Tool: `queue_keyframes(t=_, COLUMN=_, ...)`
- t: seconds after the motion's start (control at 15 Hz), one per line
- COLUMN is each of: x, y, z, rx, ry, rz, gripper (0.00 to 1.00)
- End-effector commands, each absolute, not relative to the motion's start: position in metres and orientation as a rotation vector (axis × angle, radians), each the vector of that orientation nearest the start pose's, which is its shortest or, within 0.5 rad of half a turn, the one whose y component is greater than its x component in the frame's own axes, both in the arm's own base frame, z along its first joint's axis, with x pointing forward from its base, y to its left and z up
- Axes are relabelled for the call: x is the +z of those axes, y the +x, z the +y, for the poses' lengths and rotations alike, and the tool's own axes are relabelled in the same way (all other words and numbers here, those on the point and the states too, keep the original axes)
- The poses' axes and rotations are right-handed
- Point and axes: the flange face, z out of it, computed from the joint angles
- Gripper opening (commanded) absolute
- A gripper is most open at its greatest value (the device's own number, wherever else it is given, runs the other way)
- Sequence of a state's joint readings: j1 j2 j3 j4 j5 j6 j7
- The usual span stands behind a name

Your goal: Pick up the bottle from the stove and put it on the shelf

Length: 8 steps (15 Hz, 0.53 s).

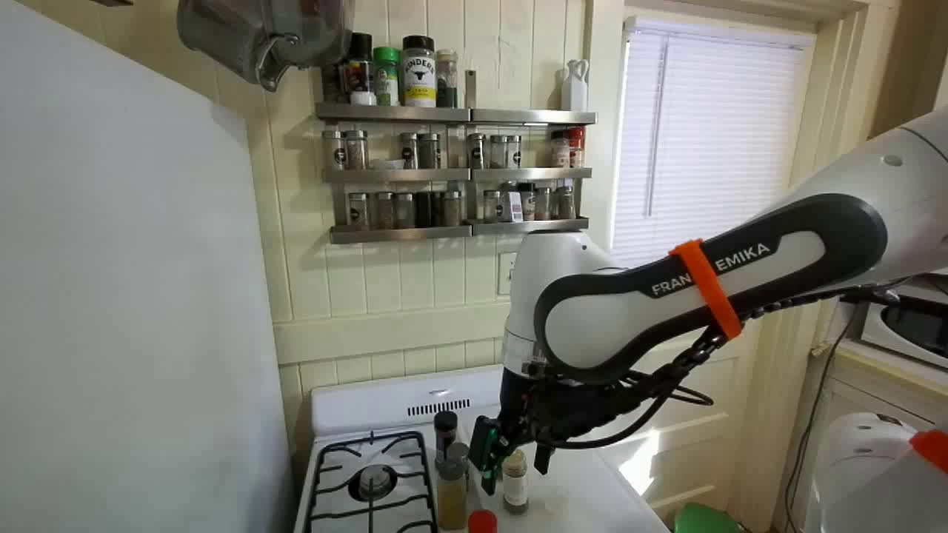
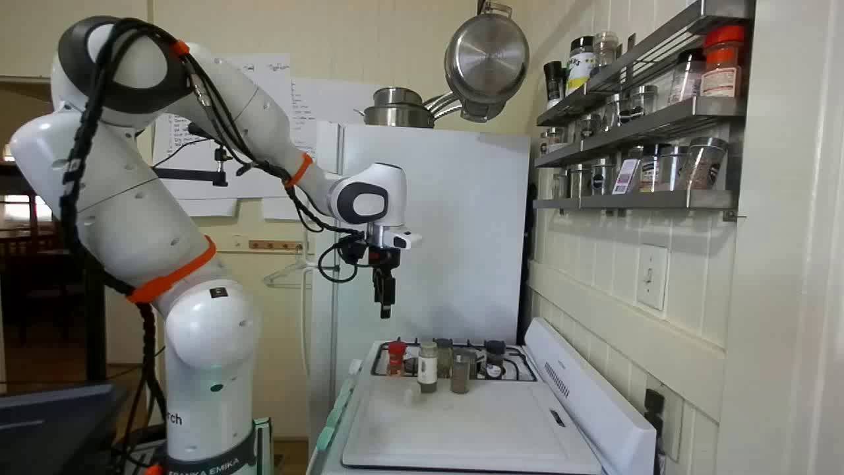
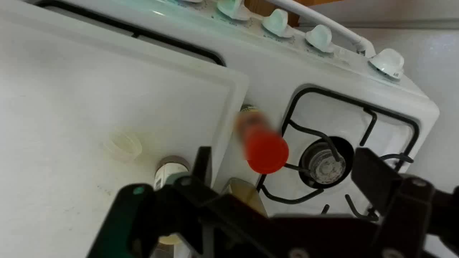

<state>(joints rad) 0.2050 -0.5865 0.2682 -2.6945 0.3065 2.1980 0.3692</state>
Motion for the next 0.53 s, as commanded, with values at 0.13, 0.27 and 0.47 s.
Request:
queue_keyframes(t=0.13, x=0.411, y=0.323, z=0.172, rx=-0.054, ry=-3.005, rz=0.156, gripper=1.00)
queue_keyframes(t=0.27, x=0.411, y=0.323, z=0.172, rx=-0.054, ry=-3.005, rz=0.156, gripper=1.00)
queue_keyframes(t=0.47, x=0.422, y=0.326, z=0.163, rx=-0.120, ry=-3.011, rz=0.262, gripper=1.00)
